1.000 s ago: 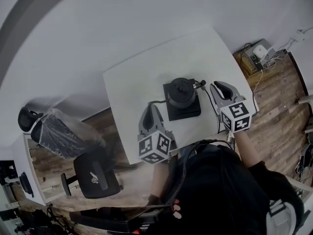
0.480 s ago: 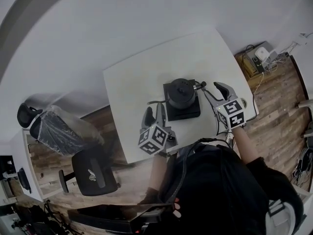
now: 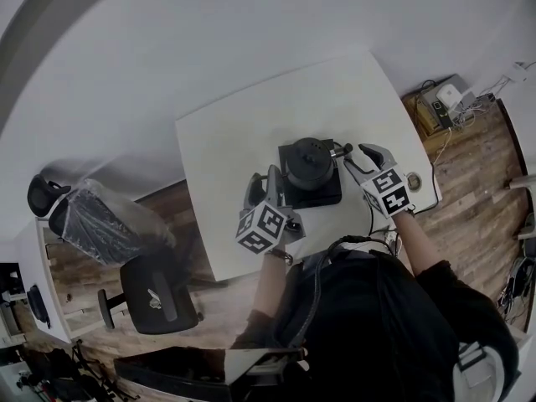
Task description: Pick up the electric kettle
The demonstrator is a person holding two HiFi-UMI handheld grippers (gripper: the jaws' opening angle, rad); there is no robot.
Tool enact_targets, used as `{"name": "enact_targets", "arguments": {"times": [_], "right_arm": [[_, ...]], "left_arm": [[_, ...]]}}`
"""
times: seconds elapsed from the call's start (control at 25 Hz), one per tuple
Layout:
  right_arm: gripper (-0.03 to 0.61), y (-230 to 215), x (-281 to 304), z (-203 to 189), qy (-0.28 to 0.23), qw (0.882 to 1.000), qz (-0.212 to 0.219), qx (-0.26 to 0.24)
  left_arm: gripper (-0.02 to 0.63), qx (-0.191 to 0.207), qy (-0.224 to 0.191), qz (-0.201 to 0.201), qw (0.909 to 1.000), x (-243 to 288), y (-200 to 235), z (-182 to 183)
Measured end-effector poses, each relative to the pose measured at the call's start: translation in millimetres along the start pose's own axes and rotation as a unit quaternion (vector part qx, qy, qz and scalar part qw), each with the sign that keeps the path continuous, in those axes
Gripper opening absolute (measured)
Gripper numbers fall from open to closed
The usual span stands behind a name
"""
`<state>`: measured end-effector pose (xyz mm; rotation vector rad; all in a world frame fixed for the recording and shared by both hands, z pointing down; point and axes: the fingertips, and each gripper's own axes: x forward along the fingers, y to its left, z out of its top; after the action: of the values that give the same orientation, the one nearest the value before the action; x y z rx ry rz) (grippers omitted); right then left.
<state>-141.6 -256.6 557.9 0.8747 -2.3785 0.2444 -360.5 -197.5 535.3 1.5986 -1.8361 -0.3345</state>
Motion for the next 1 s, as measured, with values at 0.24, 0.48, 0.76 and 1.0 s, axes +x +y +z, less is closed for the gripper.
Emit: {"name": "enact_targets", "arguments": {"times": [0.24,0.48,0.76,1.0], "right_arm": [[0.176,5,15,-1,0.007,1.0,0.009,-0.014],[0.175,7,24,3,0.008,1.0,0.006,-0.023],[0.17,7,30,8,0.004,0.999,-0.004,-0.038],[0.12,8,26,7,0.013,0.999,-0.01,-0.047]], "left_arm": [[0.222,0.002,-0.008,0.012,0.9999,3,2,1],[0.222,0.016,0.003,0.023,0.9996,3,4,-3],[0.222,0.022,0.007,0.024,0.9994,6,5,-2],[0.208,0.028,0.005,0.025,0.9993,4,4,0]]}}
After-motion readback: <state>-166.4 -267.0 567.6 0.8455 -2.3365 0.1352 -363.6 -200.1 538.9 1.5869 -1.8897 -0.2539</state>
